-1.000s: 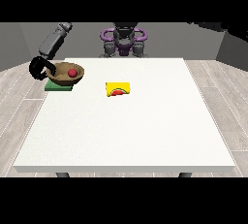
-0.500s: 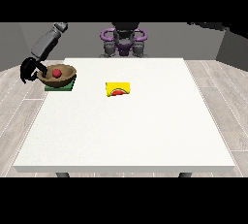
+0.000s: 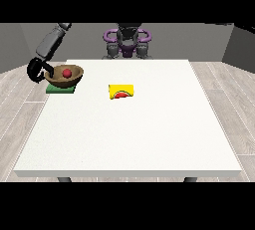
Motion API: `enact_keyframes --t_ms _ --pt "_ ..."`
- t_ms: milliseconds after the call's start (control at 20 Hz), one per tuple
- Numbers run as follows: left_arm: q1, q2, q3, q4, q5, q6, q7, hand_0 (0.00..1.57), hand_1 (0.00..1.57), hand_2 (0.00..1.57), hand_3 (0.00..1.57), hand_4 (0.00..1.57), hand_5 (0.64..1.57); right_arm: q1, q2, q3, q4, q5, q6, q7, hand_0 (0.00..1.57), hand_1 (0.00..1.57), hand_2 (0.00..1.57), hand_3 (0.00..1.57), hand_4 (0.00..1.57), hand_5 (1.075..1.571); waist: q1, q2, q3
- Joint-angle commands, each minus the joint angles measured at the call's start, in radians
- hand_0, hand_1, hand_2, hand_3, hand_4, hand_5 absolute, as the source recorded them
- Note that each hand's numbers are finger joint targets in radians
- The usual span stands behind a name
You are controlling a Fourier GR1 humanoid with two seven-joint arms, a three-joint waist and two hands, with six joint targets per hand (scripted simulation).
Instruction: Pick the cup and pour the ball into the bowl, then pick the bowl and place it on the pad
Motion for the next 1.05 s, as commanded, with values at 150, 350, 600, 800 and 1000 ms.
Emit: enact_keyframes --t_ms 150,350,600,800,1000 --pt "0.021 0.005 -0.026 0.152 -0.069 -0.017 -0.063 0.0 0.0 0.0 0.0 0.66 1.548 0.009 0.036 0.059 -0.032 0.03 -0.002 0.112 1.57 1.57 1.57 1.41 0.98 1.561 -0.045 -0.116 -0.0017" --pt "0.026 0.05 0.012 0.153 -0.02 -0.068 -0.055 0.0 0.0 0.0 0.0 0.65 1.538 0.003 -0.041 -0.045 0.045 -0.056 0.002 0.157 1.34 1.34 1.57 1.06 0.0 1.571 -0.031 -0.069 -0.0007" --pt "0.017 0.032 -0.027 0.11 -0.01 -0.032 0.003 0.0 0.0 0.0 0.0 0.69 1.546 -0.022 -0.052 -0.004 0.041 -0.012 -0.051 0.207 0.0 0.0 0.0 0.0 0.0 1.497 -0.014 -0.126 -0.0002" --pt "0.008 -0.091 -0.111 -0.044 0.064 0.049 0.146 0.0 0.0 0.0 0.0 0.98 1.57 -0.038 -0.107 0.001 0.078 -0.003 -0.014 0.268 0.0 0.0 0.0 0.0 0.0 1.477 -0.014 -0.263 0.001" --pt "0.051 -0.091 -0.137 0.073 0.001 0.05 0.153 0.0 0.0 0.0 0.0 0.98 1.57 -0.117 -0.022 0.03 -0.036 -0.024 0.052 0.274 0.0 0.0 0.0 0.0 0.7 1.219 -0.086 -0.443 -0.0047"
